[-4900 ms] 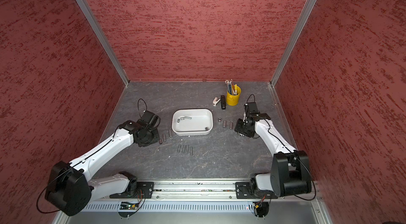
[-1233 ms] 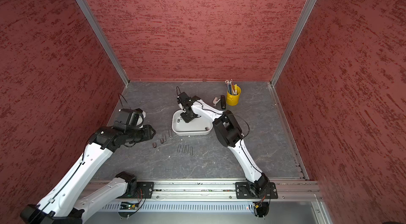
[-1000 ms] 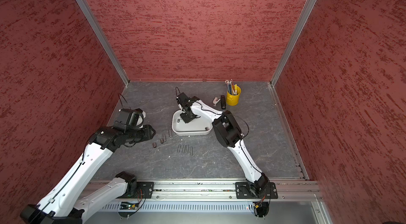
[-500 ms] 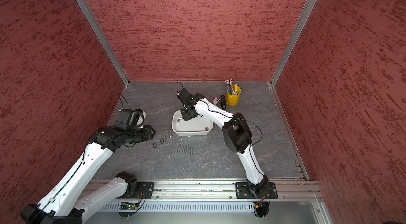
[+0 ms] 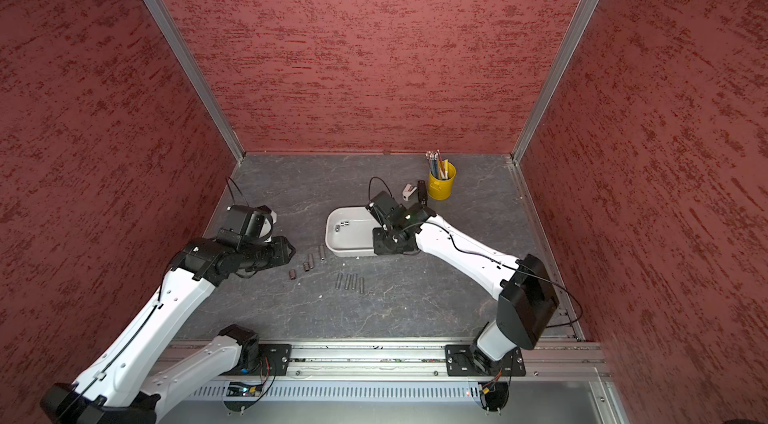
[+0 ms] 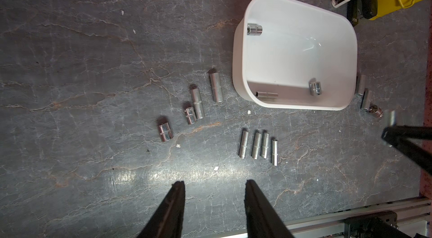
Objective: Take out the socket from the storage box
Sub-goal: Place the socket head at the center of the board.
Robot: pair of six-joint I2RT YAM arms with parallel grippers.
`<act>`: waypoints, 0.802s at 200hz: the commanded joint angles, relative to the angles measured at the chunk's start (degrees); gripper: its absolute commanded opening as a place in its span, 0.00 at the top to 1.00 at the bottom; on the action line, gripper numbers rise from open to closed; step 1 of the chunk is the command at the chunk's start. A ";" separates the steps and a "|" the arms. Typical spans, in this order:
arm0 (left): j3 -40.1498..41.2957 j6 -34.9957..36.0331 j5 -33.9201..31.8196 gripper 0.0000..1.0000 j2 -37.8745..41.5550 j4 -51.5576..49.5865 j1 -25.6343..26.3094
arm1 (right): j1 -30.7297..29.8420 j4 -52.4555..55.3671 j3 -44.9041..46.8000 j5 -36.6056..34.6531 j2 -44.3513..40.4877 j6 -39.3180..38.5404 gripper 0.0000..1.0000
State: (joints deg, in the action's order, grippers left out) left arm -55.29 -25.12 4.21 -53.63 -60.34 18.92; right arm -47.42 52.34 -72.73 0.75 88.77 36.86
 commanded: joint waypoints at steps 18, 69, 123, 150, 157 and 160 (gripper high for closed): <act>0.44 0.51 0.31 0.55 -0.01 1.20 -0.36 | -6.16 -11.34 10.03 1.88 0.46 10.48 0.87; 0.53 0.34 -0.03 0.55 -0.03 1.10 -0.20 | -10.85 -18.91 10.62 0.71 9.68 14.10 0.87; 0.53 0.25 -0.17 0.55 -0.26 1.10 -0.17 | -10.85 -21.06 11.90 -0.09 12.09 15.18 0.86; 0.44 0.25 -0.23 0.55 -0.59 1.01 -0.15 | -10.85 -21.40 12.82 -0.02 12.34 15.60 0.84; 0.43 0.25 -0.18 0.55 -0.43 1.01 -0.13 | -10.87 -21.51 13.11 -0.39 12.24 15.74 0.84; 0.45 0.25 -0.16 0.55 -0.35 1.01 -0.12 | -10.86 -21.56 13.26 -0.59 12.23 15.84 0.84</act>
State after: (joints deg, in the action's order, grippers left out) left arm -55.27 -25.15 4.16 -54.17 -59.99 18.92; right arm -58.04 32.32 -60.90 2.09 100.68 51.40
